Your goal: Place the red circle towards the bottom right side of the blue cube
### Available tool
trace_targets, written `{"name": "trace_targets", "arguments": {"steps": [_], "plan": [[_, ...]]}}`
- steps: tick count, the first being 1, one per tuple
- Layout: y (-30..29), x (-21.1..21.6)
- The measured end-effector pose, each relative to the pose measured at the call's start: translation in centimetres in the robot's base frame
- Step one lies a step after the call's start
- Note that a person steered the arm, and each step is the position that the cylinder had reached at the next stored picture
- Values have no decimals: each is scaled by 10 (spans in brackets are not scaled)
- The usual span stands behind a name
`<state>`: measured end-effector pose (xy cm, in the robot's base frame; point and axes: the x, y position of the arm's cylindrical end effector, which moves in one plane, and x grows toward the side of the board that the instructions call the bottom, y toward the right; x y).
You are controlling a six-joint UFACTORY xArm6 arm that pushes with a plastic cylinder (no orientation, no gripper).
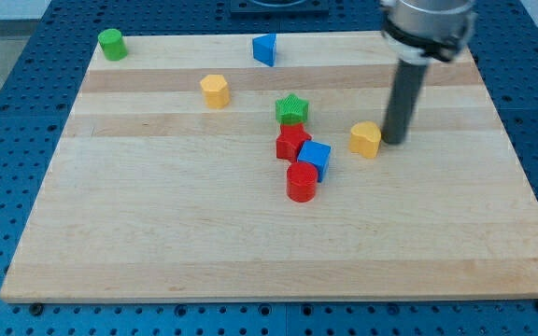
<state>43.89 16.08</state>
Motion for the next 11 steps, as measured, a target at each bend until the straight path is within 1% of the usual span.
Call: {"name": "trace_targets", "arguments": {"steps": [1,2,3,4,5,7,8,9,10,11], "plan": [[4,75],[-63,117],[-148,119],[-207,104],[-192,77],[-56,77],[-60,87],[-160,121],[-197,103],[-167,89]]}}
